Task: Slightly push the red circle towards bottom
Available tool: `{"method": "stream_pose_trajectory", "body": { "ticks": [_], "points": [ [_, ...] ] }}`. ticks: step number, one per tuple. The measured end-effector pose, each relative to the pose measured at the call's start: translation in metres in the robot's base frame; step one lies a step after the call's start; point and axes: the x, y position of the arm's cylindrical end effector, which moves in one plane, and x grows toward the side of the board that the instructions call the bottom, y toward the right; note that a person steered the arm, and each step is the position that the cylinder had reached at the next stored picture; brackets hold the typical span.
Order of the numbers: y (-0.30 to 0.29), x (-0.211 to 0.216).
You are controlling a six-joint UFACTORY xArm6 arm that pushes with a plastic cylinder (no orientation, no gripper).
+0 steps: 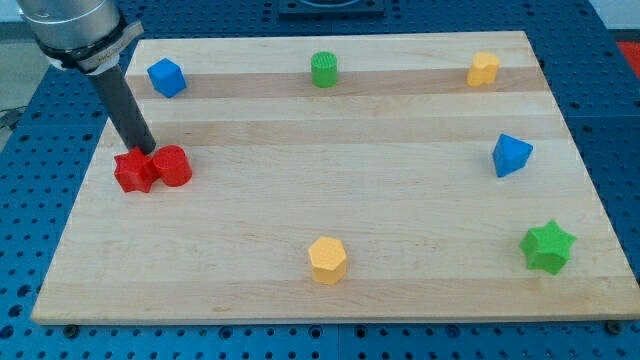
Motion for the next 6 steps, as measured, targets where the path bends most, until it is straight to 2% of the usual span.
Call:
{"method": "stream_pose_trajectory", "body": {
  "ticks": [5, 6],
  "points": [
    [0.03, -0.003],
    [0.03, 0.009]
  ]
}}
